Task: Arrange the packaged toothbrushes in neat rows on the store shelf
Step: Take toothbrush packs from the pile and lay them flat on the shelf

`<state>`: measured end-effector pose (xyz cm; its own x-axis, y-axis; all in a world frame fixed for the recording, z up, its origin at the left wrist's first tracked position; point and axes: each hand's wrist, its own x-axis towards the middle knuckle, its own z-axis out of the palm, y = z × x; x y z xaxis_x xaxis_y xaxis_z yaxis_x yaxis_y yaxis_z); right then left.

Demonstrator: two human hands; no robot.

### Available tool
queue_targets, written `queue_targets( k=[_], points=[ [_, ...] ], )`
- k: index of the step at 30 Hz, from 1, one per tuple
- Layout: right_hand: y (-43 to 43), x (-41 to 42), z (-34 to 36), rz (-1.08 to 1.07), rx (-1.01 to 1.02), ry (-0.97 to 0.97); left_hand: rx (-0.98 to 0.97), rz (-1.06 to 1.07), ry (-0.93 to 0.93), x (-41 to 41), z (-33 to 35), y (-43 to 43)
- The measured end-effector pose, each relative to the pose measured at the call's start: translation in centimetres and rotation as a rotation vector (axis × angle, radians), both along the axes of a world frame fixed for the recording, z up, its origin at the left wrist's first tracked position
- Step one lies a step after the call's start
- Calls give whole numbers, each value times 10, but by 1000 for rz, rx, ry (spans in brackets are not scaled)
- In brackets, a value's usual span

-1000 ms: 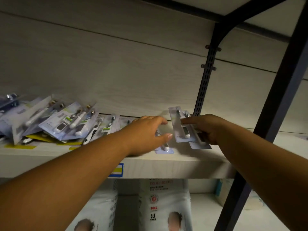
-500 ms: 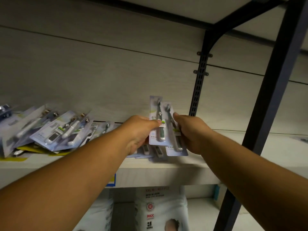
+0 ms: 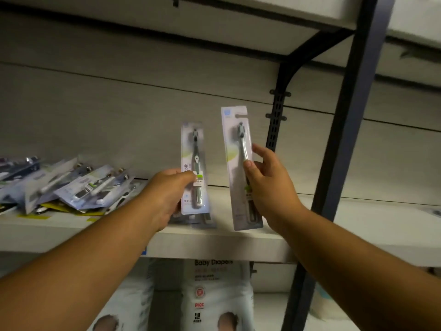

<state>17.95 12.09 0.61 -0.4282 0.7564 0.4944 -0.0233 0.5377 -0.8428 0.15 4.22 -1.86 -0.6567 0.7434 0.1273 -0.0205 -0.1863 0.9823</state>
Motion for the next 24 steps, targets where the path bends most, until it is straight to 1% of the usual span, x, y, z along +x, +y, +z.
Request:
queue_targets(
  k=[2, 6, 9, 11, 13, 15, 18, 20, 24],
  points=[
    [-7, 33, 3, 34, 89, -7, 18, 52, 30, 26, 2, -1],
    [-8, 116, 9, 37, 169, 47, 129, 198, 109, 102, 3, -7],
    [3, 183, 6, 22, 163, 88, 249, 279, 169, 168, 7, -9],
    [13, 228, 4, -3, 152, 95, 354, 296, 212, 213, 11, -9],
    [26, 271, 2, -46, 131, 102, 450, 231, 278, 258, 14, -6],
    [39, 311, 0, -103, 113, 107, 483, 113, 361, 300, 14, 5],
    [60, 368, -3, -186, 57, 111, 447, -51, 444, 361, 16, 30],
    [73, 405, -4, -219, -4, 109, 399, -129, 465, 392, 15, 51],
    [96, 473, -9, -317, -45, 119, 289, -245, 480, 439, 13, 95]
  ],
)
